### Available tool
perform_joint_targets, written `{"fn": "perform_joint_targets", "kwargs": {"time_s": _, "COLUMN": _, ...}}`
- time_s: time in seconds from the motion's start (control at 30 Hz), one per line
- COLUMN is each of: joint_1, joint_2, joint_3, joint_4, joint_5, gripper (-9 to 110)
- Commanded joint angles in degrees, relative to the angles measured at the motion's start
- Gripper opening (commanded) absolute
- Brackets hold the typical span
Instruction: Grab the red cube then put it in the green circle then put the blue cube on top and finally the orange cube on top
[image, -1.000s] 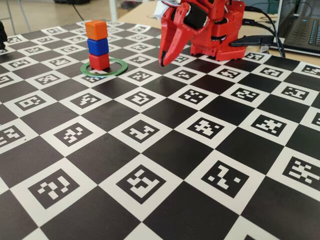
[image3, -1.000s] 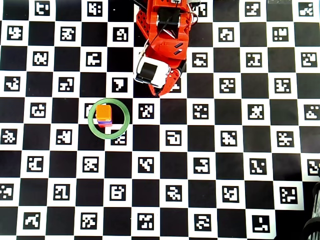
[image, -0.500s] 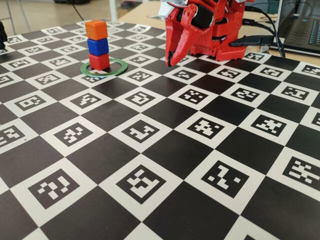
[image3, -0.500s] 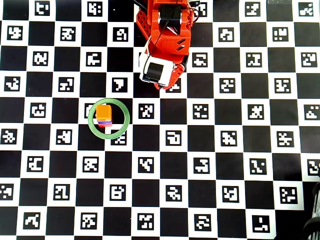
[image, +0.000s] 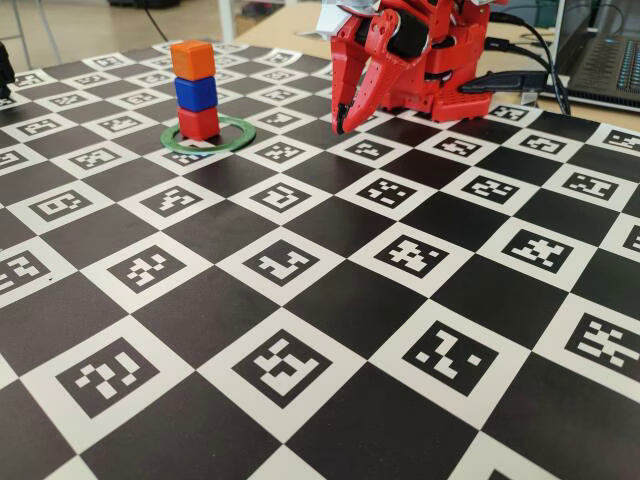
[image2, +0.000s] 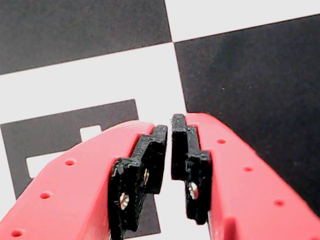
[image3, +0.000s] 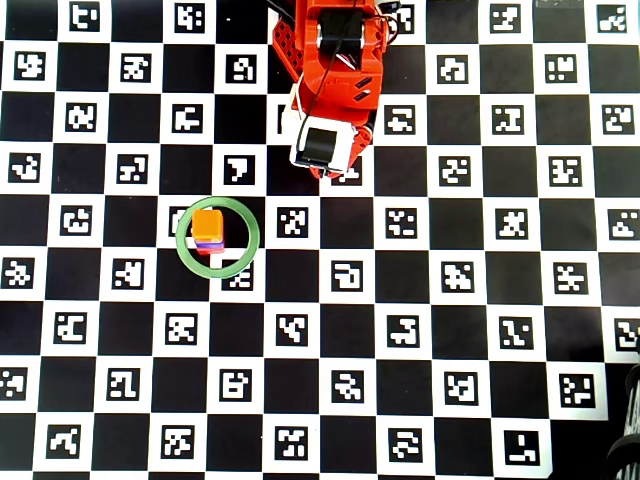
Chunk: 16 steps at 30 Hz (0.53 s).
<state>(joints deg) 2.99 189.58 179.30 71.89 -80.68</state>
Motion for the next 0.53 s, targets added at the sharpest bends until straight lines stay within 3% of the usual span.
{"fn": "perform_joint_targets", "kwargs": {"time_s": 0.0, "joint_1": -0.53, "joint_2": 2.90, "joint_3": 2.29, "joint_4": 5.80, "joint_5": -0.26, "gripper": -5}}
{"fn": "perform_joint_targets", "kwargs": {"time_s": 0.5, "joint_1": -1.05, "joint_2": 2.90, "joint_3": 2.29, "joint_4": 5.80, "joint_5": -0.26, "gripper": -5}}
